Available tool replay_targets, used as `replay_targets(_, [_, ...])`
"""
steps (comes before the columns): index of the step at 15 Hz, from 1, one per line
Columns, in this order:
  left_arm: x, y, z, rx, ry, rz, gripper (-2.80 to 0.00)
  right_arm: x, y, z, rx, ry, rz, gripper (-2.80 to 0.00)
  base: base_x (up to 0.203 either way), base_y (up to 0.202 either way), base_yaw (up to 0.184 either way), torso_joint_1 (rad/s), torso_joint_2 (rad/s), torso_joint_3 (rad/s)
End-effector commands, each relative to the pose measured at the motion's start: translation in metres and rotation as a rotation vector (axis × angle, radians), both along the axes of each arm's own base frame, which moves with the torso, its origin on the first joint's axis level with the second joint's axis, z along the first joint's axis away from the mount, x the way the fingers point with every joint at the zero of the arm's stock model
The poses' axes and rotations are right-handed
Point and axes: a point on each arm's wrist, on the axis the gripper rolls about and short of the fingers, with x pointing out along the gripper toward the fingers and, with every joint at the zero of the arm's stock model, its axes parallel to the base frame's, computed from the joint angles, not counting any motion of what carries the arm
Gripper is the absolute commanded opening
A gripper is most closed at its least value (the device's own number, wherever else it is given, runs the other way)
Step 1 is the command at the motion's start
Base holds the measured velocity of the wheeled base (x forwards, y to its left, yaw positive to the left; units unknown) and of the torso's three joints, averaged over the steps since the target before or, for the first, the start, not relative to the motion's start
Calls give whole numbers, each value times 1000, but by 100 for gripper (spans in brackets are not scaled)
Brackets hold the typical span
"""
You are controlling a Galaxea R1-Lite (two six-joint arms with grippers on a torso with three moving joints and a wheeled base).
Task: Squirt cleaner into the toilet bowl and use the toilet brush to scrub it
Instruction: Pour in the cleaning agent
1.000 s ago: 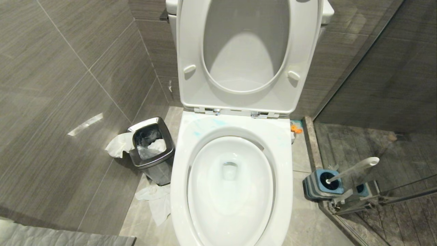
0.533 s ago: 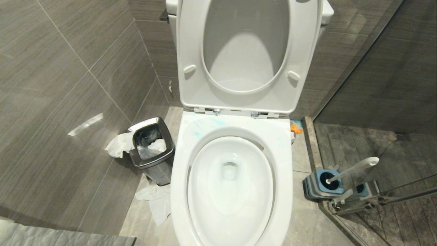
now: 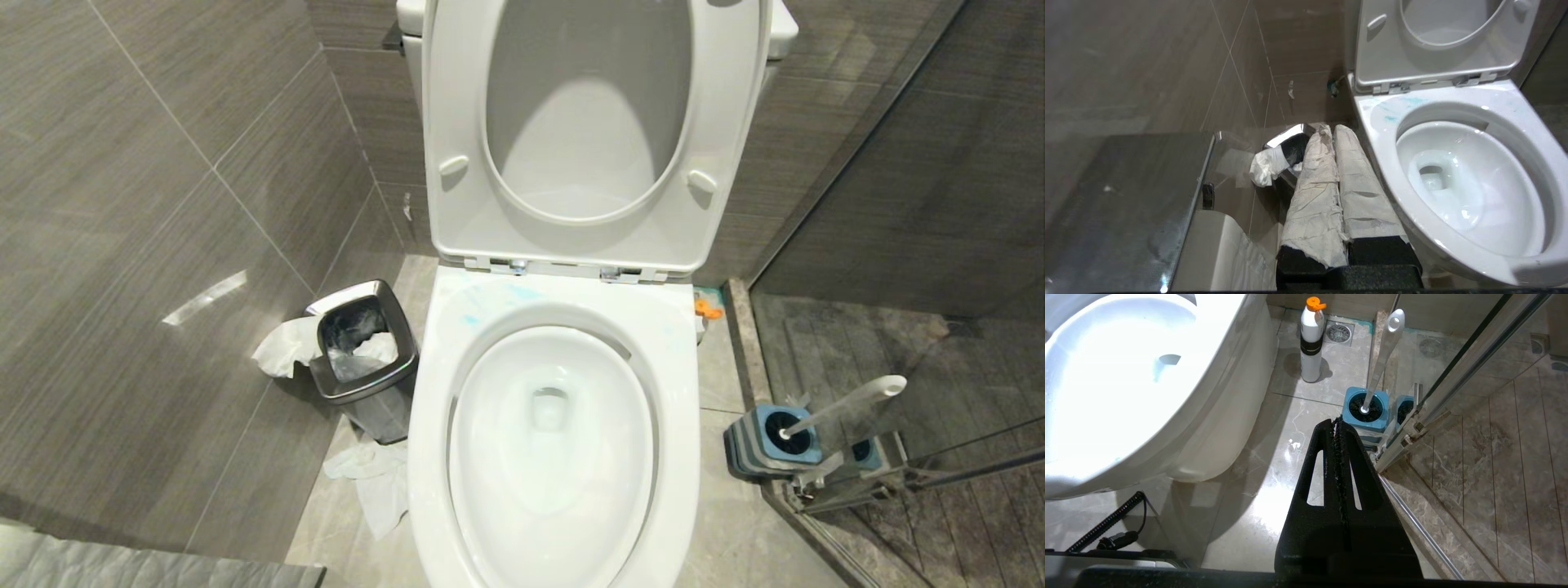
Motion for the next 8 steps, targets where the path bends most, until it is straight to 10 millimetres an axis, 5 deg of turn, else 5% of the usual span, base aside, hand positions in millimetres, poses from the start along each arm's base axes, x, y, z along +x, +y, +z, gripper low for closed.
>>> replay_targets(1, [27, 1, -26, -5, 35, 28, -280, 0, 0, 0, 0, 1, 1, -280, 0, 0, 0, 0, 0, 0])
replay_targets(8, [66, 3, -92, -10, 128, 130, -280, 0, 0, 0, 0, 2, 1, -280, 0, 0, 0, 0, 0, 0])
